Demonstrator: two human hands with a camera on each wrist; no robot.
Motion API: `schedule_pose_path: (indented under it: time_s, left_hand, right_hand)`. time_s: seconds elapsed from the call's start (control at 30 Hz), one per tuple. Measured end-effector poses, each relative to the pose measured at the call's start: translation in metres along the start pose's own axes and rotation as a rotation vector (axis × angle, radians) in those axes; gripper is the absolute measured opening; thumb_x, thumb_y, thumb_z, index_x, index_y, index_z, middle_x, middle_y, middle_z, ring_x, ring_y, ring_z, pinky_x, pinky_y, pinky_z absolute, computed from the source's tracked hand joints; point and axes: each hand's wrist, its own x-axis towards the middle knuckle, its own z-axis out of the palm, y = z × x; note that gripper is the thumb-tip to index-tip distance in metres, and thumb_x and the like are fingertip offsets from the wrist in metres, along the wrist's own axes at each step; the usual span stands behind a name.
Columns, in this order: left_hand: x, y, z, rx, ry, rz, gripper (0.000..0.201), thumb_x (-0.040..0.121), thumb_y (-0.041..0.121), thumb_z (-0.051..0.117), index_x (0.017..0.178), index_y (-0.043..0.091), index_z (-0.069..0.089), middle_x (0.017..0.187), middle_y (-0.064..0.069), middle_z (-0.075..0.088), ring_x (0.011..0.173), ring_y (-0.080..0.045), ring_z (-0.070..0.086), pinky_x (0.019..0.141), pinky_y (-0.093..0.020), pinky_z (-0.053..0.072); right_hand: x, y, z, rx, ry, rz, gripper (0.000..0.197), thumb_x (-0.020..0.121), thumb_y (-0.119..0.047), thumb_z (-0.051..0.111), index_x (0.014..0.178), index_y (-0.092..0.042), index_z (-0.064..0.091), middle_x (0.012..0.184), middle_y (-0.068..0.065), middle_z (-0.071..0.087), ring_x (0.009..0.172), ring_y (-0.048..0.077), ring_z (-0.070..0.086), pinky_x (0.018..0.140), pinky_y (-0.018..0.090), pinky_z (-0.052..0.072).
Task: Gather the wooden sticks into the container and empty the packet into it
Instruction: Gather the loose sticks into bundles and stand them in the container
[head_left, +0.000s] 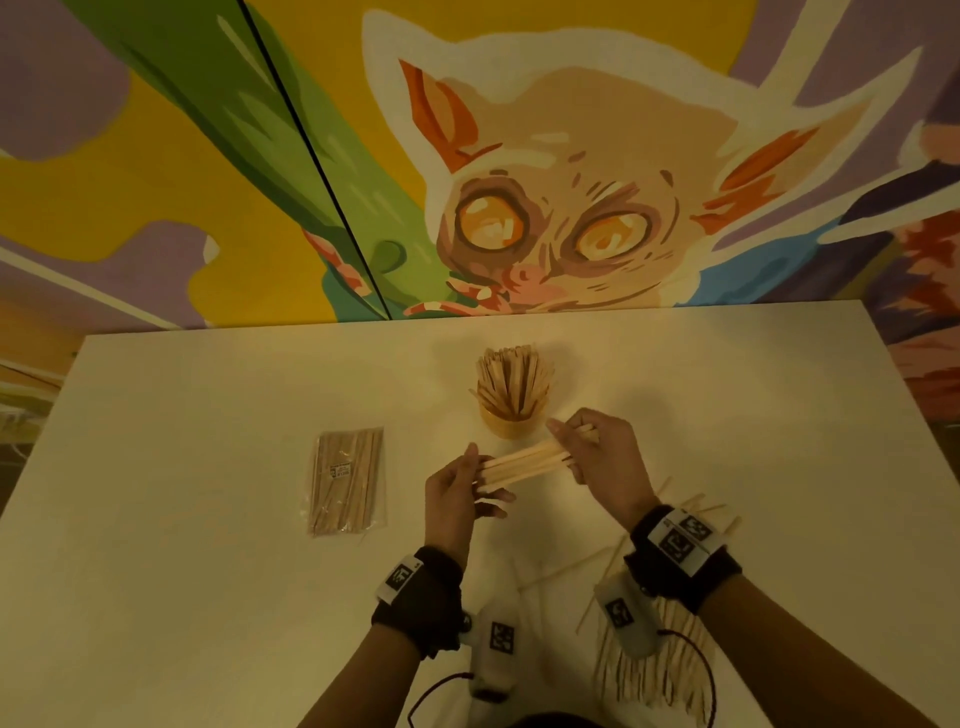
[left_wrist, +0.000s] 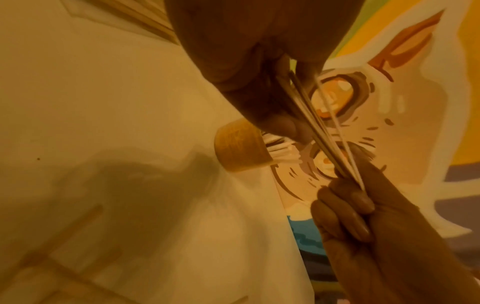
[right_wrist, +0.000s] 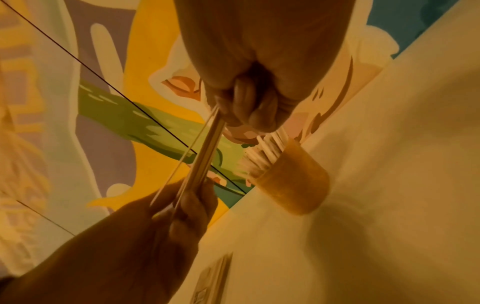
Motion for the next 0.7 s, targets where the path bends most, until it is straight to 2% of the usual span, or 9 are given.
schedule_pose_path:
  time_s: [0.1, 0.17, 0.3, 0.37, 0.47, 0.53, 0.6, 0.63, 0.7]
  left_hand:
    - [0.013, 0.003, -0.009, 0.026, 0.013, -0.027, 0.038, 0.101, 0.031, 0.046, 0.098, 0.000, 0.066, 0.079, -0.009, 0.070, 0.060, -0.022, 0.066, 0.046, -0.026, 0.049]
    - [0.020, 0.002, -0.015, 0.069, 0.004, -0.040, 0.038, 0.102, 0.031, 0.044, 0.099, 0.000, 0.066, 0.081, -0.010, 0.070, 0.061, -0.022, 0.066, 0.047, -0.027, 0.048]
    - [0.028, -0.006, -0.025, 0.136, 0.002, -0.068, 0.037, 0.102, 0.028, 0.043, 0.095, 0.002, 0.067, 0.080, -0.010, 0.068, 0.061, -0.023, 0.064, 0.050, -0.029, 0.048]
    - [0.030, -0.011, -0.028, 0.155, -0.005, -0.084, 0.036, 0.103, 0.027, 0.043, 0.094, 0.002, 0.067, 0.079, -0.010, 0.068, 0.061, -0.023, 0.062, 0.050, -0.029, 0.048]
    - [0.030, -0.019, -0.033, 0.192, -0.010, -0.109, 0.034, 0.103, 0.024, 0.043, 0.093, 0.002, 0.068, 0.077, -0.009, 0.067, 0.061, -0.024, 0.061, 0.051, -0.029, 0.047]
    - [0.030, -0.024, -0.036, 0.224, -0.017, -0.119, 0.034, 0.103, 0.022, 0.043, 0.092, 0.003, 0.068, 0.077, -0.010, 0.066, 0.062, -0.024, 0.060, 0.051, -0.028, 0.047]
    - [0.029, -0.029, -0.038, 0.264, -0.028, -0.131, 0.034, 0.103, 0.021, 0.042, 0.091, 0.003, 0.068, 0.076, -0.010, 0.066, 0.061, -0.024, 0.060, 0.051, -0.028, 0.046]
    - [0.028, -0.031, -0.039, 0.287, -0.030, -0.138, 0.034, 0.102, 0.021, 0.042, 0.091, 0.003, 0.068, 0.076, -0.009, 0.066, 0.061, -0.023, 0.060, 0.051, -0.028, 0.046]
    - [0.027, -0.035, -0.040, 0.326, -0.036, -0.146, 0.033, 0.102, 0.020, 0.043, 0.091, 0.002, 0.068, 0.075, -0.009, 0.066, 0.060, -0.023, 0.060, 0.050, -0.027, 0.046]
  right_hand:
    - [0.034, -0.012, -0.018, -0.077, 0.045, -0.061, 0.028, 0.092, -0.019, 0.067, 0.068, -0.007, 0.058, 0.049, 0.003, 0.049, 0.039, 0.008, 0.039, 0.040, 0.021, 0.032]
    - [0.061, -0.019, -0.028, -0.158, 0.081, -0.124, 0.030, 0.090, -0.023, 0.069, 0.067, -0.008, 0.058, 0.053, 0.007, 0.052, 0.042, 0.010, 0.043, 0.042, 0.020, 0.037]
    - [0.110, -0.029, -0.035, -0.348, 0.083, -0.231, 0.032, 0.089, -0.028, 0.071, 0.070, -0.004, 0.060, 0.056, 0.011, 0.057, 0.050, 0.022, 0.052, 0.053, 0.032, 0.045]
    - [0.124, -0.030, -0.028, -0.521, 0.010, -0.294, 0.031, 0.089, -0.030, 0.070, 0.076, -0.002, 0.063, 0.059, 0.012, 0.059, 0.055, 0.026, 0.053, 0.060, 0.034, 0.044]
    - [0.131, -0.030, -0.009, -0.859, -0.186, -0.387, 0.032, 0.094, -0.036, 0.061, 0.092, -0.004, 0.065, 0.067, 0.012, 0.061, 0.066, 0.027, 0.055, 0.067, 0.036, 0.044]
    - [0.128, -0.027, 0.005, -1.007, -0.322, -0.446, 0.029, 0.099, -0.035, 0.052, 0.103, -0.008, 0.064, 0.086, 0.013, 0.069, 0.081, 0.031, 0.063, 0.074, 0.039, 0.047]
    - [0.124, -0.017, 0.017, -1.172, -0.432, -0.584, 0.026, 0.102, -0.028, 0.045, 0.111, -0.011, 0.063, 0.105, 0.009, 0.069, 0.090, 0.032, 0.063, 0.085, 0.040, 0.043]
    - [0.121, -0.012, 0.023, -1.275, -0.471, -0.655, 0.030, 0.104, -0.026, 0.037, 0.114, -0.013, 0.062, 0.109, 0.007, 0.067, 0.090, 0.031, 0.062, 0.088, 0.042, 0.040]
    - [0.117, -0.007, 0.032, -1.441, -0.505, -0.722, 0.047, 0.101, -0.030, 0.013, 0.112, -0.016, 0.056, 0.100, 0.004, 0.065, 0.083, 0.027, 0.059, 0.087, 0.041, 0.035]
